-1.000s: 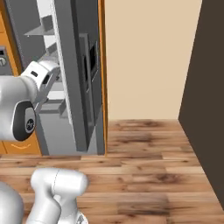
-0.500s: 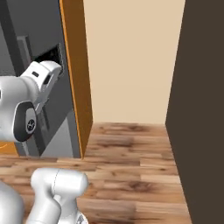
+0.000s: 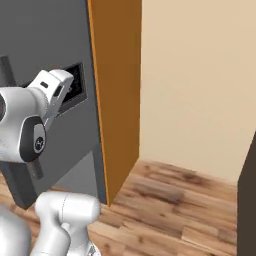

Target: Place the fish on the counter behind the older fish on the same shelf of the fridge to maintain FIFO order. Close the fridge door when finished.

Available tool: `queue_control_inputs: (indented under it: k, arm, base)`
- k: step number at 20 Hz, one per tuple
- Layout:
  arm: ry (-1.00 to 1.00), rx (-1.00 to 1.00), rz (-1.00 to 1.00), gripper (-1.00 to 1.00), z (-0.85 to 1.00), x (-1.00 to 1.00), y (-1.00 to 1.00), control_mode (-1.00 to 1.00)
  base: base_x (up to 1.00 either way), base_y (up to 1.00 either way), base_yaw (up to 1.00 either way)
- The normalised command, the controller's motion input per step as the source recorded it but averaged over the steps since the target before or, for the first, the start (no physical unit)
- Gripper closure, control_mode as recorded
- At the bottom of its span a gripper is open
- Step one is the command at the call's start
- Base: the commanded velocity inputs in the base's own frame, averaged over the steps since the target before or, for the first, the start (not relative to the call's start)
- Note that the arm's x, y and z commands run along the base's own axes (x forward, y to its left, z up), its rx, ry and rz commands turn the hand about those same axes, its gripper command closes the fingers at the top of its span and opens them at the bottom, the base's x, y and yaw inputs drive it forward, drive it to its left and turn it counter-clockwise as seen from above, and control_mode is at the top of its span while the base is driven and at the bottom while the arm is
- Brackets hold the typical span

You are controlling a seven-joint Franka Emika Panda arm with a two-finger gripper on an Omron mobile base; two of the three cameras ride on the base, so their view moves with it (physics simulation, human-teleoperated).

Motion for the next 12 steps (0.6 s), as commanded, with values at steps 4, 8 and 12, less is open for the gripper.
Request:
queue_control_inputs:
  k: [4,8,12]
  arm:
    - [0.0,0.0,0.0,-1.0,0.0,0.0,0.0,1.0]
    - [0.0,0.0,0.0,-1.0,0.0,0.0,0.0,1.0]
    - [0.0,0.0,0.0,-1.0,0.0,0.0,0.0,1.0]
  base:
    - [0.64,-0.54,0.59]
    - [0.49,-0.6,0.59]
    - [0.2,-0.74,0.57]
